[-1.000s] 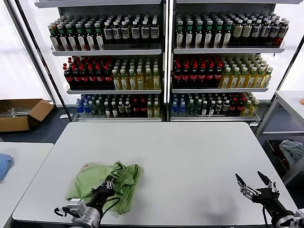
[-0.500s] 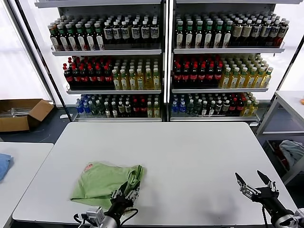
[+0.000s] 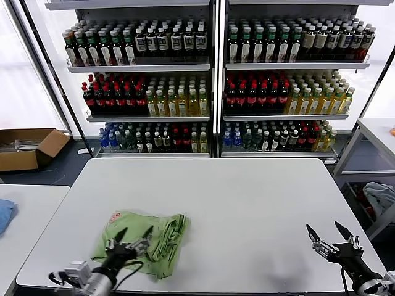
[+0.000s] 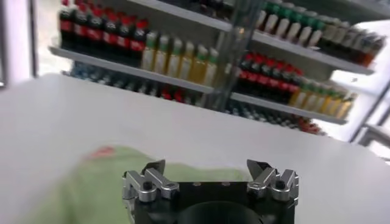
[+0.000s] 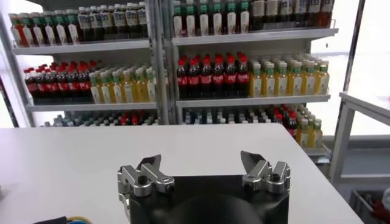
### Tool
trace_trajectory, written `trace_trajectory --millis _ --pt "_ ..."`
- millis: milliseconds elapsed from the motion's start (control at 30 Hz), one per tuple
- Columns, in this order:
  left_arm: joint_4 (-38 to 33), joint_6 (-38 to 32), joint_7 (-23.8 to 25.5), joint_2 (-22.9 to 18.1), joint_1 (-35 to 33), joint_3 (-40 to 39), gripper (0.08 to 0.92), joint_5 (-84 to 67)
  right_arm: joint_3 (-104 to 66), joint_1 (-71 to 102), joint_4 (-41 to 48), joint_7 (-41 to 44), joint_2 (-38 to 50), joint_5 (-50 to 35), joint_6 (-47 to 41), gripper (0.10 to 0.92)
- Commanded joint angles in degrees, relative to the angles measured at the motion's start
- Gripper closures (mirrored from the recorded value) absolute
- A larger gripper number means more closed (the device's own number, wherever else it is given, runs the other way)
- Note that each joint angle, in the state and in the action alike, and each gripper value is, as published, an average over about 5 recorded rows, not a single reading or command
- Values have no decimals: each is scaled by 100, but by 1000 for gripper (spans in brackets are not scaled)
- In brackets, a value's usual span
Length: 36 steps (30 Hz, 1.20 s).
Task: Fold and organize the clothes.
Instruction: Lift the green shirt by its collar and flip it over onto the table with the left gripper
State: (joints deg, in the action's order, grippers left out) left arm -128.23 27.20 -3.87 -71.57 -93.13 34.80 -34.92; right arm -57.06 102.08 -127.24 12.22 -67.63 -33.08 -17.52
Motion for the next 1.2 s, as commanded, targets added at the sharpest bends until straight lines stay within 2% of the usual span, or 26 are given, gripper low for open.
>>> trace_trajectory --millis 33,233,533,1200 --pt "1234 206 -55 1284 352 1438 177 -929 45 0 -44 -5 9 8 -5 203" --pt "1941 197 -151 1322 861 981 177 -821 9 86 -129 -3 18 14 -7 203" --pt "2303 187 -181 1075 1373 380 177 -542 -56 196 -205 3 -8 13 4 203" --pt "1915 -206 54 364 717 -68 177 71 -60 113 -202 0 2 -17 -24 203"
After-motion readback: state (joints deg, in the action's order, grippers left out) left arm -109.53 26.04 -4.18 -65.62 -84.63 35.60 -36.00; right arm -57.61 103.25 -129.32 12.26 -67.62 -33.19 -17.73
